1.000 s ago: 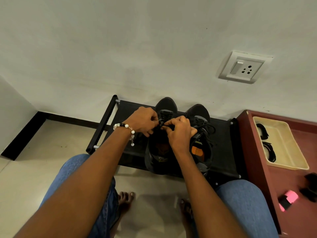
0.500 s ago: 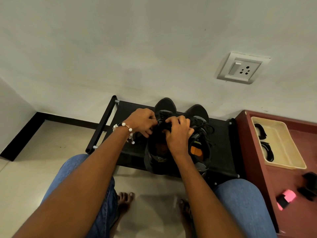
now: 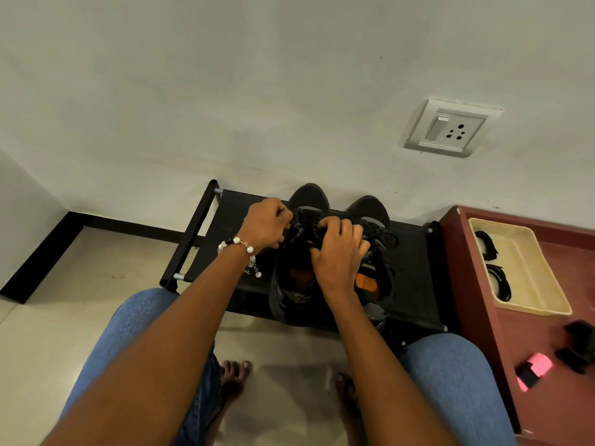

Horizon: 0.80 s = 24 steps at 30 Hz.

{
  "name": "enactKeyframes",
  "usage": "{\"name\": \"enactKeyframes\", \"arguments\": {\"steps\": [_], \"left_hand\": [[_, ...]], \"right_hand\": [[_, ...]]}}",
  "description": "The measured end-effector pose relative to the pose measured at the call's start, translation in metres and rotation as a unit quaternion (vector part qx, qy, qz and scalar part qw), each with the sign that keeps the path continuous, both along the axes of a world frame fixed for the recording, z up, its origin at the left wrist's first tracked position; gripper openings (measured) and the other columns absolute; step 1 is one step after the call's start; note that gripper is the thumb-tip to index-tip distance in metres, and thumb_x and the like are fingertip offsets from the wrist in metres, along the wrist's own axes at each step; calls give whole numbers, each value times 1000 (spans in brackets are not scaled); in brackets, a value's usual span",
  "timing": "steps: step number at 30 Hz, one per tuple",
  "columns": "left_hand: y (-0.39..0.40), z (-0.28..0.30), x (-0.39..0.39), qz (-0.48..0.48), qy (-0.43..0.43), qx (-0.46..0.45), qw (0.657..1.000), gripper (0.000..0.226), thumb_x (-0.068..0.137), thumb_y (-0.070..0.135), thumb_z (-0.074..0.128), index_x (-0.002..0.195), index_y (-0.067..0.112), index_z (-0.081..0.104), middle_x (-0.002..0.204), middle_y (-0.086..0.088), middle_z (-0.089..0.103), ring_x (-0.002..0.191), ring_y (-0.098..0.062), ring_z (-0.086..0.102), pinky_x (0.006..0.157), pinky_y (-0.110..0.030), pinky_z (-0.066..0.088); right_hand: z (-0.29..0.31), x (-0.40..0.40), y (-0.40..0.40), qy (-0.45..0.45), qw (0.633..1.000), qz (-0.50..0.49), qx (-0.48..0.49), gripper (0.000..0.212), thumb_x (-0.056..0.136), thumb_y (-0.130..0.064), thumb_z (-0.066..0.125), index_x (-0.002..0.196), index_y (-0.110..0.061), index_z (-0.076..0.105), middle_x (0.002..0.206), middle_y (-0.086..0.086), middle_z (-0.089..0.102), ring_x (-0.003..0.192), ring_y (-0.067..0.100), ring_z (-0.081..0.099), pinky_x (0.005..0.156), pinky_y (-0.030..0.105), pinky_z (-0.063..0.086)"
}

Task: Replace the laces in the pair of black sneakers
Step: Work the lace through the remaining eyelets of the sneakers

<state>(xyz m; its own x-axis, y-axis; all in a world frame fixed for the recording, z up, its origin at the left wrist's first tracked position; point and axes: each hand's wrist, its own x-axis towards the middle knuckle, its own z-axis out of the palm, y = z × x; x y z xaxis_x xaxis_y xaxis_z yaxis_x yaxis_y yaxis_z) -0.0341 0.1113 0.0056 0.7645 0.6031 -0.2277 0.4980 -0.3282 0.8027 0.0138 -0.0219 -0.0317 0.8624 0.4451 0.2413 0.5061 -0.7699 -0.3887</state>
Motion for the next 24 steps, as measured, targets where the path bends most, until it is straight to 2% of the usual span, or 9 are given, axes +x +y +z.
{"name": "enactKeyframes", "arguments": {"steps": [4,8,11,14,17,19,21,24], "left_hand": [[-6,-1,-5,-1,-14,-77,997,13,91,20,65,94,9,69,79,-6,67,57,-12,61,51,-19,53],[-13,-7,-8,51,-46,-75,995,7,84,13,72,90,9,74,73,-5,69,54,-10,60,52,-17,55],[-14,-13,-7,104,-68,-72,990,6,82,13,74,87,10,75,71,-5,70,54,-10,61,54,-20,56],[-14,-15,-7,118,-81,-67,987,5,84,15,74,85,10,74,72,-7,71,55,-12,63,56,-23,57],[-14,-17,-8,123,-93,-76,985,9,87,15,70,86,8,74,71,-8,71,56,-14,65,56,-24,55],[-13,-17,-8,123,-102,-85,984,10,88,16,69,87,7,73,72,-7,71,57,-14,65,57,-25,55],[-14,-16,-7,114,-119,-76,983,10,88,17,68,85,9,73,75,-5,72,60,-12,64,59,-23,54],[-16,-11,-6,104,-172,-76,977,9,87,16,69,80,13,74,77,-3,73,72,-11,66,70,-25,55]], "right_hand": [[8,-2,-3,1,1000,-16,-18,40,79,-23,73,114,-19,55,116,5,52,110,26,40,84,37,26],[14,-10,-5,-17,997,-77,-22,41,77,-28,78,105,-17,50,107,7,51,99,24,46,78,32,33],[26,-19,-11,65,995,-71,-26,38,88,-34,69,109,-9,48,105,10,60,96,28,61,71,33,46],[36,-24,-17,103,987,-44,-117,28,98,-37,54,100,-9,57,91,6,59,89,27,63,60,31,38],[35,-24,-18,119,984,-17,-128,26,101,-32,50,96,-8,59,88,6,58,86,27,62,59,31,38],[29,-21,-14,145,984,-13,-102,23,101,-26,51,100,-6,60,97,11,63,88,28,62,60,31,41],[20,-16,-9,170,983,-1,-70,24,99,-17,50,115,-1,57,105,16,64,94,32,63,66,33,47],[11,-8,-3,203,978,28,-34,47,94,-6,50,139,0,42,119,21,61,108,37,59,88,42,53]]}}
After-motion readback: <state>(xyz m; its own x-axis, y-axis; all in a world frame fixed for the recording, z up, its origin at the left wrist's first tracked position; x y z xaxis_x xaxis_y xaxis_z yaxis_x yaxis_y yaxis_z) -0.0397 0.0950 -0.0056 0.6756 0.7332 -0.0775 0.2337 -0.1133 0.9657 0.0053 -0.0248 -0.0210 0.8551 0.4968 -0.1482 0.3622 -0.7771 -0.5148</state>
